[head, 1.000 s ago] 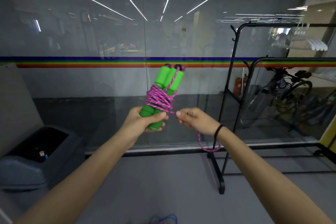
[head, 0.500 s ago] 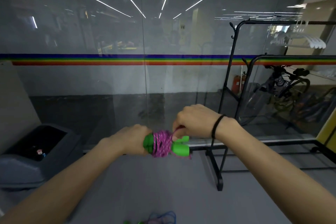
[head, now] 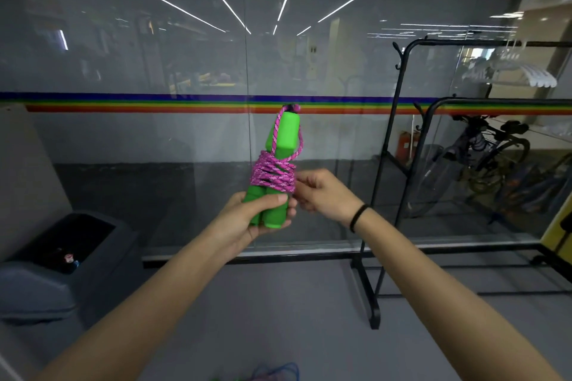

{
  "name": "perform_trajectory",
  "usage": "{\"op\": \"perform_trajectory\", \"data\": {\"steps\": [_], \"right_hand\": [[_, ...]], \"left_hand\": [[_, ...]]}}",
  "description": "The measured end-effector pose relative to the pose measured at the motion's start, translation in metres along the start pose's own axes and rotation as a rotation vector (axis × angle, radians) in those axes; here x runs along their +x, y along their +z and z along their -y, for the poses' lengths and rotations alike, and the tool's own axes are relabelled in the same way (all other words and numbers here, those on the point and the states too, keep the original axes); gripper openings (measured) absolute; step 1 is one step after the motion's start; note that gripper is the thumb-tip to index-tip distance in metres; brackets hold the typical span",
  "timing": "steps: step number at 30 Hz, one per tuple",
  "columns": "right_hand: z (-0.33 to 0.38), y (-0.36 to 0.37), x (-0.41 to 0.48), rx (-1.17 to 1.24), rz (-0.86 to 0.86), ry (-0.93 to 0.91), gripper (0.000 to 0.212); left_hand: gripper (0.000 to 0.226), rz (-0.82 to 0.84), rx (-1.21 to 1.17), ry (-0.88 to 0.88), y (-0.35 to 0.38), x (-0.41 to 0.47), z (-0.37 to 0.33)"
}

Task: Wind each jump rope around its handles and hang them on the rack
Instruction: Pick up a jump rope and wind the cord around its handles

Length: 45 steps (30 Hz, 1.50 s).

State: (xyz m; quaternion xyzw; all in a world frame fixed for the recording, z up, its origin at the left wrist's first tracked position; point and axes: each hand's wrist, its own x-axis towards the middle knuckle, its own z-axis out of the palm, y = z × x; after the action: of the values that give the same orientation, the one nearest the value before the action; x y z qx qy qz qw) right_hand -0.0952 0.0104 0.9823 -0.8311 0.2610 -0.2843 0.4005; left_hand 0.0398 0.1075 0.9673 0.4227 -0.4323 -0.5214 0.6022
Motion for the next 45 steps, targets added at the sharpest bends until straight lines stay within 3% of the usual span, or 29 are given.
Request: {"op": "perform_trajectory", "data": {"steps": [3, 7, 14, 18, 22, 26, 34, 41, 45], "right_hand": [[-0.002, 0.009, 0.000, -0.197, -0.288, -0.053, 0.013], [-0.001, 0.011, -0.009, -0.119, -0.494, -0.031, 0.027], [0.012, 0.019, -0.028, 0.464, -0.598, -0.164, 0.019], [0.017, 0.024, -0.039, 0.648, -0.586, -0.232, 0.025], [0.017, 0.028, -0.044, 0.571, -0.668, -0.308, 0.021], [0.014, 0.027, -0.046, 0.292, -0.734, -0.426, 0.019], [0.008, 0.019, -0.052, 0.007, -0.612, -0.557, 0.020], [0.015, -0.006, -0.054, -0.046, -0.282, -0.502, 0.011], [0.014, -0.007, -0.057, -0.087, -0.248, -0.485, 0.011]], "left_hand": [[0.007, -0.090, 0.023, -0.020, 0.004, 0.002, 0.001], [0.013, -0.146, 0.055, 0.017, 0.010, -0.002, 0.003], [0.014, -0.130, -0.056, 0.039, 0.022, -0.013, 0.004], [0.009, -0.121, -0.065, 0.051, 0.028, -0.016, -0.002], [0.008, -0.103, 0.004, 0.048, 0.032, -0.021, -0.002], [0.005, -0.112, 0.058, 0.054, 0.035, -0.024, 0.001], [0.006, -0.147, 0.160, 0.021, 0.029, -0.029, 0.003], [0.004, -0.137, 0.204, -0.062, 0.025, -0.033, 0.006], [0.005, -0.116, 0.117, -0.123, 0.029, -0.035, 0.010]]}}
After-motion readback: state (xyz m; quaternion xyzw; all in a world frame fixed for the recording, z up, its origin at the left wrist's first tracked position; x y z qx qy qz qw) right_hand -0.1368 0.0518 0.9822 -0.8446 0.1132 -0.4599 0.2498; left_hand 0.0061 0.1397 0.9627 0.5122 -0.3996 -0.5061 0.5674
